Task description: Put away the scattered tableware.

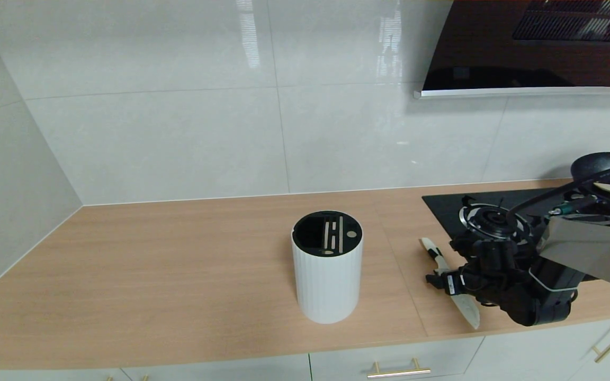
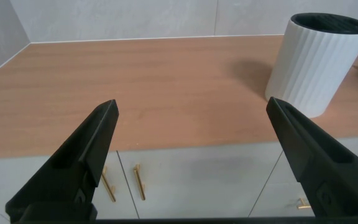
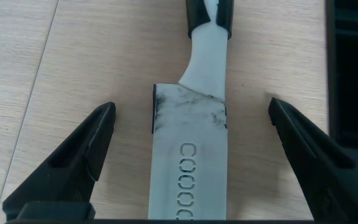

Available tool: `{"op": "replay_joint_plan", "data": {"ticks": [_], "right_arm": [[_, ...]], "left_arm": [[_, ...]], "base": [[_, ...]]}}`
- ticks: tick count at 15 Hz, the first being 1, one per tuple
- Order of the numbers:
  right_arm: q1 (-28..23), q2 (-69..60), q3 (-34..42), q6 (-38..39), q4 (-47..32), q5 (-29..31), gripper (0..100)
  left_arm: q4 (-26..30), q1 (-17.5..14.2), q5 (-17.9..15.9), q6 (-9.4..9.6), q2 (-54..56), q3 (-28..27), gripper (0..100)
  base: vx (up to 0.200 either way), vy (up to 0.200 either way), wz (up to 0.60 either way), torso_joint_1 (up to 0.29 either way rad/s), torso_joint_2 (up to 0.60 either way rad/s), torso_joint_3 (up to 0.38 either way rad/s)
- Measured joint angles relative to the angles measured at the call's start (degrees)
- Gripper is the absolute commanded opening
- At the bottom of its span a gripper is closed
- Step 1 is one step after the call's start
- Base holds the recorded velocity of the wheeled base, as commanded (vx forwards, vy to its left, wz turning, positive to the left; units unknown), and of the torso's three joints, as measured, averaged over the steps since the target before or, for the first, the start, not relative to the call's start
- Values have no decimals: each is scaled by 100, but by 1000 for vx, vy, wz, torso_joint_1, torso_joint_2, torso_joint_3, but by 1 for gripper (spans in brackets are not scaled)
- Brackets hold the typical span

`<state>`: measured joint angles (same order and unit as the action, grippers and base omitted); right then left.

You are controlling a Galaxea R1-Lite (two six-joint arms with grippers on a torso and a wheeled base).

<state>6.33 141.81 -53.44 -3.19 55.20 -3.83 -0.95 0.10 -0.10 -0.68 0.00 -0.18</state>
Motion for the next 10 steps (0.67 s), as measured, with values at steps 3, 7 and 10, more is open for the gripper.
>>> {"op": "replay_joint_plan", "data": {"ticks": [3,7,10], "right_arm": [[-2,44,-16,-4,12,2,0],[-2,74,-17,-4,11,-7,0],[0,80,-20,0,4,-7,0]], "left_arm": [[0,0,0,0,0,0,100],[0,-2,0,2,0,0,100],[0,0,10,0,0,0,100]], "base": [[0,0,0,0,0,0],[0,0,0,0,0,0],[0,0,0,0,0,0]]}}
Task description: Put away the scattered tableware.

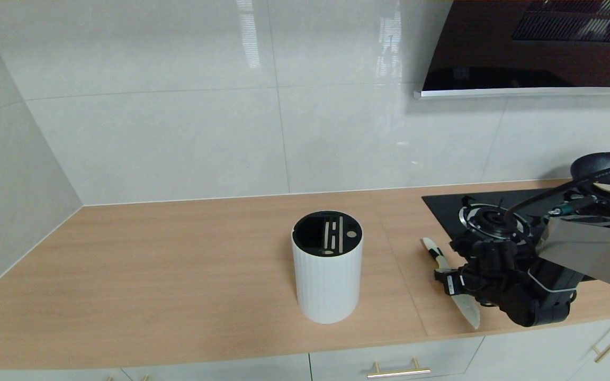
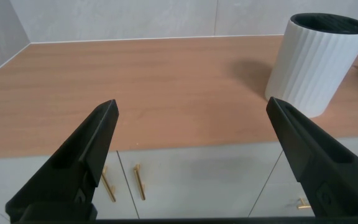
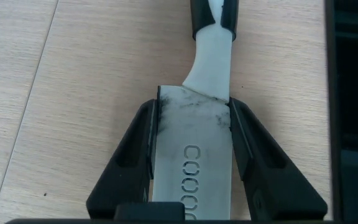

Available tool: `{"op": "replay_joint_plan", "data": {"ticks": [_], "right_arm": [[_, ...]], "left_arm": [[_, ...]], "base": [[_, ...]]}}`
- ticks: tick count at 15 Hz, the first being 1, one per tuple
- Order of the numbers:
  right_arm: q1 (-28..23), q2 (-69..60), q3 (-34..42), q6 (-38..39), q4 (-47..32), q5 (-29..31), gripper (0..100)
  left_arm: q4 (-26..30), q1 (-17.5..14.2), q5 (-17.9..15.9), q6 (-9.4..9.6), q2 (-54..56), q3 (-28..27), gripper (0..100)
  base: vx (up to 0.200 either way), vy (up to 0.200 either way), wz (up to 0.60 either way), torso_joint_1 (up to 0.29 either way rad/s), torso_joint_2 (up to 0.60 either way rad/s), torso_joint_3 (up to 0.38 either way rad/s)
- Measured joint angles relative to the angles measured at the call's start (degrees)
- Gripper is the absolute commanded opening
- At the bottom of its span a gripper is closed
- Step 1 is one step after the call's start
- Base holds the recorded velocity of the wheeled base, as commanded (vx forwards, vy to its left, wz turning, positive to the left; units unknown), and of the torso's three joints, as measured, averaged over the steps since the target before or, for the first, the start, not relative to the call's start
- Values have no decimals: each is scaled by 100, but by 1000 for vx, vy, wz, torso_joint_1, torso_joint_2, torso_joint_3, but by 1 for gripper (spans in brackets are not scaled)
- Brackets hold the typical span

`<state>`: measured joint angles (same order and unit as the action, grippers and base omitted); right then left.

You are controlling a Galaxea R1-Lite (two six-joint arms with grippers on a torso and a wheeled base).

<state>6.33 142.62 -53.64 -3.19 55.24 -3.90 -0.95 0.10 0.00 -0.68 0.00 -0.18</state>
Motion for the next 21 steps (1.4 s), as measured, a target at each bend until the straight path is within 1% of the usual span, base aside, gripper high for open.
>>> {"op": "replay_joint_plan", "data": {"ticks": [4,7,13,14,15,16,17,18,19,21], "right_arm": [[0,-56,28,22,-17,5,0],[0,-340,205,74,-68,5,0],[65,-1870,806,284,-35,2,0],[139,-2153,937,282,-30,-1,0],[268,-2487,1097,273,-30,2,0],[422,-2831,1228,262,-35,21,0],[579,-3123,1312,257,-63,65,0],[759,-3457,1340,251,-189,141,0],[950,-3780,1243,246,-521,213,0],[1354,-4361,795,246,-1441,347,0]], "left_arm": [[0,0,57,0,0,5,100],[0,0,62,0,0,9,100],[-16,0,65,-11,0,11,100],[-187,0,65,-33,0,11,100],[-556,0,38,-79,0,5,100],[-789,0,-55,-117,0,-83,100],[-769,0,-207,-130,-10,-235,100],[-569,9,-410,-134,-51,-483,100],[-246,23,-675,-137,-176,-863,100],[258,45,-1253,-148,-755,-1713,100]], "base": [[0,0,0,0,0,0],[0,0,0,0,0,0],[0,0,0,0,0,0],[0,0,0,0,0,0],[0,0,0,0,0,0],[0,0,0,0,0,0],[0,0,0,0,0,0],[0,0,0,0,0,0],[0,0,0,0,0,0],[0,0,0,0,0,0]]}}
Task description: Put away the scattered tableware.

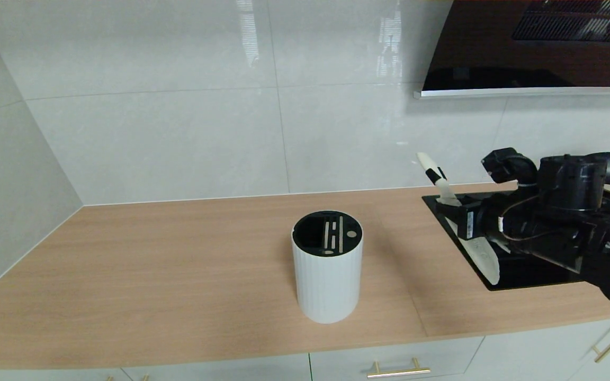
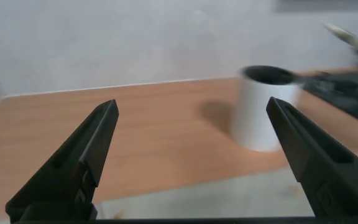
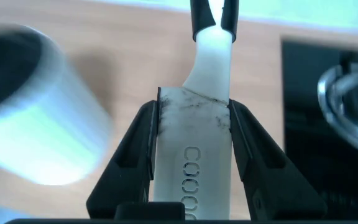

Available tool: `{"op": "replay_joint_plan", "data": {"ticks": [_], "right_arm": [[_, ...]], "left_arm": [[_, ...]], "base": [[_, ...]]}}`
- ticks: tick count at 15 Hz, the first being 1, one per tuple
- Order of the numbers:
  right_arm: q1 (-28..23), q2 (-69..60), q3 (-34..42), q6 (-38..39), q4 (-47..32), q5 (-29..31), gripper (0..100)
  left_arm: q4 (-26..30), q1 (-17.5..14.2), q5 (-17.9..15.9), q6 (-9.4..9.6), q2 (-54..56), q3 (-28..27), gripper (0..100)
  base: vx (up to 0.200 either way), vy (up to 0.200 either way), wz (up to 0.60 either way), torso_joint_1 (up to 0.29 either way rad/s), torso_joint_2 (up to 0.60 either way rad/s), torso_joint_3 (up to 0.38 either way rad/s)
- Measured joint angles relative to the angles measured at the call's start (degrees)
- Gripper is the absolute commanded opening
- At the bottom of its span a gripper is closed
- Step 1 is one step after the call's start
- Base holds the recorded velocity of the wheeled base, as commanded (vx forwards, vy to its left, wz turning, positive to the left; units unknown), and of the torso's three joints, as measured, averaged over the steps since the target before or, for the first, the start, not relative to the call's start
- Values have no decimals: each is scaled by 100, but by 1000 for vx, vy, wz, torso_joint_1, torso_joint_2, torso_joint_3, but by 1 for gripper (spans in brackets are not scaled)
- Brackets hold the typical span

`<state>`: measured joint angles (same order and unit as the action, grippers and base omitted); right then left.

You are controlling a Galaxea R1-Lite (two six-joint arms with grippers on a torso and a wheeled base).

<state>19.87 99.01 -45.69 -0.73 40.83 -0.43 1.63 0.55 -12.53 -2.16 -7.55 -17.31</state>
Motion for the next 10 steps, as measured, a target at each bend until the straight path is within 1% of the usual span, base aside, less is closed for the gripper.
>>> {"op": "replay_joint_plan", "data": {"ticks": [1,4,5,6,7,8,9,10], "right_arm": [[284,-282,-244,5,-368,91,0],[986,-817,-522,16,-588,371,0],[1146,-894,-539,22,-599,393,0],[1307,-941,-489,41,-599,414,0],[1445,-959,-373,55,-601,456,0],[1568,-959,-317,73,-594,524,0],[1705,-957,-282,116,-588,608,0],[1830,-955,-265,160,-583,680,0]], "left_arm": [[156,11,-315,-20,-494,-464,100],[384,85,-1187,-96,-2230,-1573,100],[367,176,-1402,-178,-2822,-1841,100],[228,306,-1563,-341,-3410,-2086,100],[-84,490,-1681,-649,-4028,-2337,100],[-505,695,-1763,-1073,-4584,-2560,100],[-1019,942,-1831,-1587,-5103,-2759,100],[-1606,1254,-1883,-2163,-5615,-2927,100]], "base": [[0,0,0,0,0,0],[0,0,0,0,0,0],[0,0,0,0,0,0],[0,0,0,0,0,0],[0,0,0,0,0,0],[0,0,0,0,0,0],[0,0,0,0,0,0],[0,0,0,0,0,0]]}}
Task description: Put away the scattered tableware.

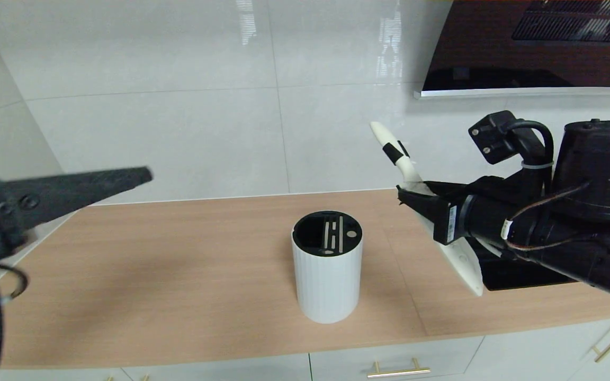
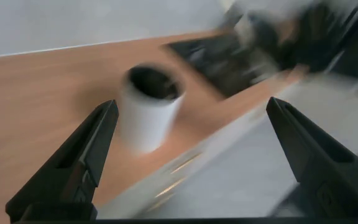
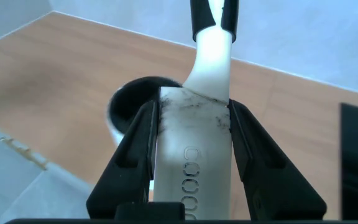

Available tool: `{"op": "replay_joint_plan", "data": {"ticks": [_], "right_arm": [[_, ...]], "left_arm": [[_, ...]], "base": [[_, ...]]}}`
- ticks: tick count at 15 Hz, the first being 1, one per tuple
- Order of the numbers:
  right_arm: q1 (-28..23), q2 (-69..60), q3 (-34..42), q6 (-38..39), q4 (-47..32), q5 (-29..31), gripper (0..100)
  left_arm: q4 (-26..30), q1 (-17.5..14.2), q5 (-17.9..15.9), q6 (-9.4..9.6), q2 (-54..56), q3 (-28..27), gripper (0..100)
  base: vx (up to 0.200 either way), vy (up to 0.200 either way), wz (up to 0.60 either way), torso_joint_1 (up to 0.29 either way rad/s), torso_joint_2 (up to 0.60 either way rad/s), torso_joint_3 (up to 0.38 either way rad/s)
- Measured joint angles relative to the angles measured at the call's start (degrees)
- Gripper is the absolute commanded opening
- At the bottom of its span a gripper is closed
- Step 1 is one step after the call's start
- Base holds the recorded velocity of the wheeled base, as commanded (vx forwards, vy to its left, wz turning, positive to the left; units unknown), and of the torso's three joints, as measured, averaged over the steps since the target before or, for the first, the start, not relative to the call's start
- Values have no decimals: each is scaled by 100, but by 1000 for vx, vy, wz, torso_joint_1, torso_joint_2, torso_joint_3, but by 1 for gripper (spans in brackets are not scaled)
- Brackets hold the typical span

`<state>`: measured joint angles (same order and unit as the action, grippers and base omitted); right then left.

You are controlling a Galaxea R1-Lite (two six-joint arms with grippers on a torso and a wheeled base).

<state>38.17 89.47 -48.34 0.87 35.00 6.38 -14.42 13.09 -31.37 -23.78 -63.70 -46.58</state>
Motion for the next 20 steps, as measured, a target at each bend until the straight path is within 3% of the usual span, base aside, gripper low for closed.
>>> {"op": "replay_joint_plan", "data": {"ticks": [3,4,6,9,12,20], "right_arm": [[406,138,-158,367,4,306,0],[485,183,-205,425,4,374,0],[785,408,-329,584,9,719,0],[1143,844,-458,775,121,884,0],[1312,1182,-518,786,534,1240,0],[1651,1362,-469,791,580,1436,0]], "left_arm": [[-1382,766,-93,-1469,-1274,-311,100],[-1699,925,-110,-1770,-1588,-389,100],[-2209,1097,-119,-2049,-2210,-450,100],[-2504,1185,-49,-2163,-2861,-457,100],[-2539,1378,99,-2161,-3134,-483,100],[-2532,1634,729,-2121,-3782,-840,100]], "base": [[0,0,0,0,0,0],[0,0,0,0,0,0],[0,0,0,0,0,0],[0,0,0,0,0,0],[0,0,0,0,0,0],[0,0,0,0,0,0]]}}
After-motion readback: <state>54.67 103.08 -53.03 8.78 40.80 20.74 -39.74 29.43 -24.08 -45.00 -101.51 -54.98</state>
